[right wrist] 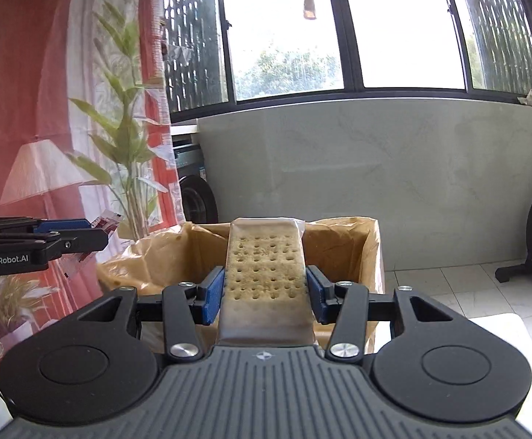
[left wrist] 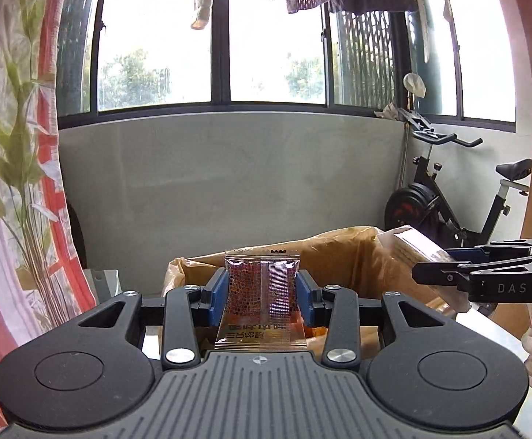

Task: Organize snacks
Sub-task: 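Carry the jerky packet and cracker pack into the floor box and open both tools, then grasp the yellow packet with the right tool while the left tool approaches the red bag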

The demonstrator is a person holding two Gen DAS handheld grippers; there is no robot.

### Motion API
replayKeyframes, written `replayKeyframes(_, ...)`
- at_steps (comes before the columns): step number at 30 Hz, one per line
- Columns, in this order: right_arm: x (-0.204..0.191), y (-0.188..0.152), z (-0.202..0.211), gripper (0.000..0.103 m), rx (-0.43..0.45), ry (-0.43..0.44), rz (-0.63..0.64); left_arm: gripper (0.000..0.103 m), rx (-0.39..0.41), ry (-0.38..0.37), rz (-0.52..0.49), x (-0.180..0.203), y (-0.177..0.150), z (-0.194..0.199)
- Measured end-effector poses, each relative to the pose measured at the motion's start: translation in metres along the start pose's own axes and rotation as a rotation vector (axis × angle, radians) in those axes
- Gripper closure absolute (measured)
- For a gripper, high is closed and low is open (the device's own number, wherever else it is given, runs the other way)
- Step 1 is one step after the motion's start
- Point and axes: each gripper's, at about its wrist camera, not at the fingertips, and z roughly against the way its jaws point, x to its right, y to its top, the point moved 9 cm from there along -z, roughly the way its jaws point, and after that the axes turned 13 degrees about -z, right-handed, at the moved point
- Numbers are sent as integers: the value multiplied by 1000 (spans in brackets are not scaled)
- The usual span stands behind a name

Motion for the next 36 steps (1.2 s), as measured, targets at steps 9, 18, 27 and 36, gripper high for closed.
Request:
replayKeyframes(9,48,11,-72,54,-88,-149,-104,53,-127,51,11,-10,-13,-83)
replayKeyframes(18,42,7,-50,38,-71,-60,-73,37,-102,21,59,-22,-35,-62)
replayKeyframes(27,21,-16,3,38,5,16,-72,37,-21,-18,34,-26,-47,20)
replayKeyframes(36,9,-71,33,38,42,-3,-96,37,-86,-21,86,-33,-99,47)
